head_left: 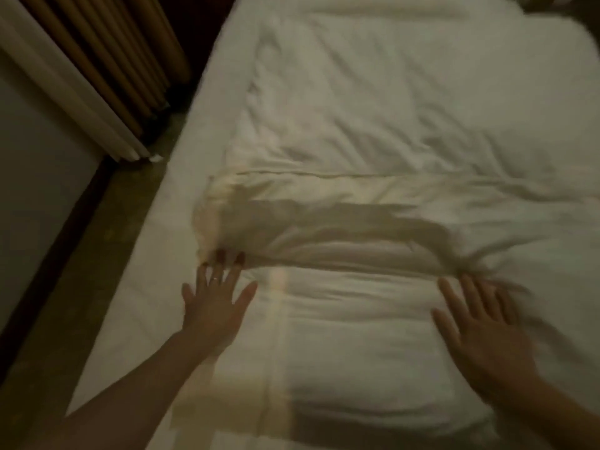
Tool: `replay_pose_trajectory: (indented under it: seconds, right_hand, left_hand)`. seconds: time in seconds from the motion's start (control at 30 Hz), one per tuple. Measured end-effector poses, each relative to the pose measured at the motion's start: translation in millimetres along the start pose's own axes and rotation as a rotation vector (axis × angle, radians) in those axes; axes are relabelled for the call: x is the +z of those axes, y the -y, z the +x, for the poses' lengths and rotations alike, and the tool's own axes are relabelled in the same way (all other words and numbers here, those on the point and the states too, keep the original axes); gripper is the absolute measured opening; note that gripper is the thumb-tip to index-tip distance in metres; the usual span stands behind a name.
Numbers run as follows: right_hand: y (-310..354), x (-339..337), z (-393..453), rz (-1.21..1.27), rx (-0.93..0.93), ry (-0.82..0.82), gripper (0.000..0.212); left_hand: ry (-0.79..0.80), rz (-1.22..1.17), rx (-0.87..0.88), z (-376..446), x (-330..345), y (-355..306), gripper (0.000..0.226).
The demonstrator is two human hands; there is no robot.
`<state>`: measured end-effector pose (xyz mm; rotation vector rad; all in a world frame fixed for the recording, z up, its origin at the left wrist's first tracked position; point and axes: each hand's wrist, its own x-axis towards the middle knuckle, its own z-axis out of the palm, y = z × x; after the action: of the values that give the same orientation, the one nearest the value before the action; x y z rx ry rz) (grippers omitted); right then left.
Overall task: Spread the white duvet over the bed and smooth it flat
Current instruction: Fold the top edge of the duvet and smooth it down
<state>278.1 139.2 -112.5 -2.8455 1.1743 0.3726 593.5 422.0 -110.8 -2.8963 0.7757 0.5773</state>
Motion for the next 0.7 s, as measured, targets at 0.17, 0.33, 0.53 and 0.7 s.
replay_pose_trajectory:
  seconds: [0.17, 0.33, 0.53, 0.7]
  right_hand:
    - [141, -79, 27, 0.287, -0.495, -0.338, 0.055]
    - [287, -85, 149, -0.065, -1.037, -0.275, 0.053]
    - [322, -35, 252, -0.104, -0.708, -0.033, 0.067]
    - [328, -73, 244, 0.002, -0.688, 0.106, 0.064]
  left_hand:
    - [-0.51, -0.274, 0.151, -24, -53, -49, 0.056]
    - [-0.339, -0.213, -0.085, -19, 22, -54, 0.065]
    - [-0.408, -0.236, -0.127, 7, 67, -47, 0.062]
    - [-0.283, -0.268, -0.162, 8, 36, -41, 0.062]
